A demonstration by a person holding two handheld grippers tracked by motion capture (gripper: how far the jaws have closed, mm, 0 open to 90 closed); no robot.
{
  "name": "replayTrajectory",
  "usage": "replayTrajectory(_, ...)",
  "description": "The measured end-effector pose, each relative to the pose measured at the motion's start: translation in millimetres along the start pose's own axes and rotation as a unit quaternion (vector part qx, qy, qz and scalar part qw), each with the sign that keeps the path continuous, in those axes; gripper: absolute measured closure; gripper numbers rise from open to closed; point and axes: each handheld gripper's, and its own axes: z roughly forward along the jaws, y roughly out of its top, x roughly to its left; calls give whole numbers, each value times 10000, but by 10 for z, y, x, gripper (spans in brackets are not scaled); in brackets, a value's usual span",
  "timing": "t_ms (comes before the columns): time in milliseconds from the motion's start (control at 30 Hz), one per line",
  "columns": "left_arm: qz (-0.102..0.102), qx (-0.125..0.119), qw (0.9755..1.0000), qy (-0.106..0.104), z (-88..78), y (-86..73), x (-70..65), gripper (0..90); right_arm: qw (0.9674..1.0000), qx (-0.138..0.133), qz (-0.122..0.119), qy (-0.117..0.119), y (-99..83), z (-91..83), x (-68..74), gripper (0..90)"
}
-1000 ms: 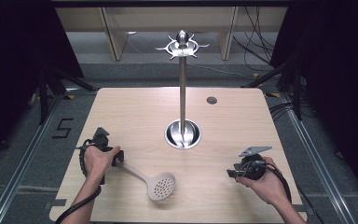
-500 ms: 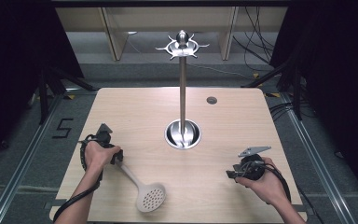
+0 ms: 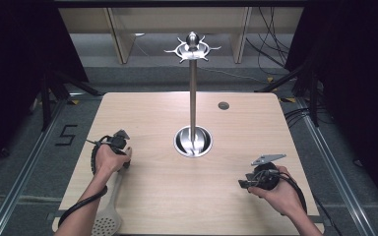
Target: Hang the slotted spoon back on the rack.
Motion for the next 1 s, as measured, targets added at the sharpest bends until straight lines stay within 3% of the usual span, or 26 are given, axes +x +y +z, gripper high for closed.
replayTrajectory(67,-113,17,9999,-23,-1,2,-4,669,10000,-30,-84,-25,-4,6,-6,578)
replayTrajectory(133,-57,113,9999,-61,-13,6,26,642,9999,-47,-102,-31,-4,7,-7,577)
replayTrajectory(167,-280,157,9994,-147,-10,-7,11,642,9999,-43,-96,-30,-4,6,-6,577)
replayTrajectory(200,-361,123,9991,-207,-4,-21,10,597,10000,-31,-78,-30,-4,5,-4,576)
replayTrajectory(233,-287,138,9992,-239,-9,-36,22,545,10000,-16,-27,-13,-2,2,4,575)
replayTrajectory(267,-287,138,9992,-239,-9,-36,22,538,10000,-1,-1,-3,0,0,8,575)
replayTrajectory(300,-145,164,9994,-274,-10,-49,38,538,10000,-1,-1,-3,0,0,8,575)
replayTrajectory(433,-404,203,9987,-243,-34,-131,-22,529,10000,12,-6,6,1,0,14,573)
replayTrajectory(467,-292,230,9991,-213,-47,-154,-14,529,10000,4,7,2,1,1,17,573)
replayTrajectory(533,-327,288,9989,-173,-63,-194,-30,550,10000,7,11,-1,0,1,20,572)
replayTrajectory(567,-233,345,9991,-117,-68,-221,-29,553,10000,13,12,0,1,2,20,571)
replayTrajectory(633,-238,378,9990,-102,-68,-236,-34,561,10000,17,10,1,1,4,21,571)
replayTrajectory(667,-372,310,9988,-57,-50,-251,-56,566,10000,-61,44,19,-3,22,28,571)
replayTrajectory(700,-124,351,9993,-1,-53,-251,-21,575,10000,-49,40,18,-2,21,30,570)
replayTrajectory(733,-432,300,9986,-21,-46,-265,-58,589,10000,-35,12,29,-2,18,31,570)
replayTrajectory(800,-315,292,9991,60,-49,-263,-47,593,10000,-32,7,28,-2,17,33,570)
replayTrajectory(933,-282,307,9991,-5,-52,-265,-47,628,10000,45,-21,18,-3,8,29,570)
replayTrajectory(967,-374,290,9989,-63,-50,-266,-55,686,10000,36,-2,7,-3,8,29,570)
replayTrajectory(1000,-369,300,9988,-85,-53,-265,-54,686,10000,36,-2,7,-3,8,29,570)
